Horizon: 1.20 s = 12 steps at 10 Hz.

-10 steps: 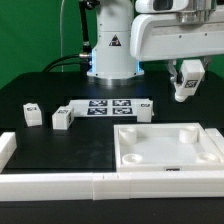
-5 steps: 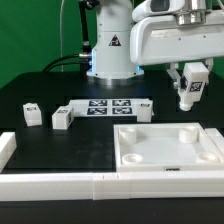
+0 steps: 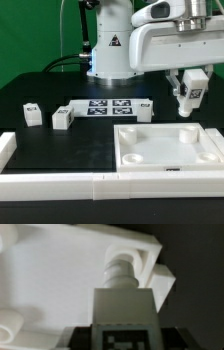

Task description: Assemble one leg

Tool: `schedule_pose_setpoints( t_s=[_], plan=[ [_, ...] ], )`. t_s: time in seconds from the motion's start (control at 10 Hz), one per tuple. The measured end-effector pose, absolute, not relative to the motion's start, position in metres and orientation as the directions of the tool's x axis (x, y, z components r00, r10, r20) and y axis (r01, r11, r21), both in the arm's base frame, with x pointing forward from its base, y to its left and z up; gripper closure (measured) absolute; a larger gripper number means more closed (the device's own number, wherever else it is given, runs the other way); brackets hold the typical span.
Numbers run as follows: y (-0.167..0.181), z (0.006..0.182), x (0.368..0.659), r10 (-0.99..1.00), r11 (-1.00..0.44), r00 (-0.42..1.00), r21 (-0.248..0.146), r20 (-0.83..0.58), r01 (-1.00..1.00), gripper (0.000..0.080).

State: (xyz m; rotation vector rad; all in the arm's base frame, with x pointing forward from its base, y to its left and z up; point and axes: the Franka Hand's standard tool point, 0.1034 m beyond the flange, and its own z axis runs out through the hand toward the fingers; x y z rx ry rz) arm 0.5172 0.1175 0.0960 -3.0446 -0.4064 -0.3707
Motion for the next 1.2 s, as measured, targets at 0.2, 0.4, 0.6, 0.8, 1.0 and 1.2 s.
schedule_pose_setpoints(
  t_s=[0.2, 0.4, 0.6, 0.8, 1.0, 1.2],
  plan=[
    [0.128, 0.096, 0.553, 0.255, -0.963, 0.938, -0.021, 0.236, 0.268, 0.0511],
    [0.130, 0.091, 0.585, 0.299, -0.950, 0.925, -0.013, 0.235, 0.311, 0.0511],
    [0.131, 0.089, 0.583, 0.296, -0.950, 0.911, -0.008, 0.286, 0.311, 0.0511],
    [0.128, 0.094, 0.593, 0.289, -0.949, 0.847, 0.017, 0.447, 0.315, 0.0509],
    [0.128, 0.084, 0.586, 0.286, -0.949, 0.833, 0.020, 0.474, 0.315, 0.0509],
    [0.135, 0.085, 0.604, 0.290, -0.947, 0.832, 0.018, 0.473, 0.321, 0.0509]
  ],
)
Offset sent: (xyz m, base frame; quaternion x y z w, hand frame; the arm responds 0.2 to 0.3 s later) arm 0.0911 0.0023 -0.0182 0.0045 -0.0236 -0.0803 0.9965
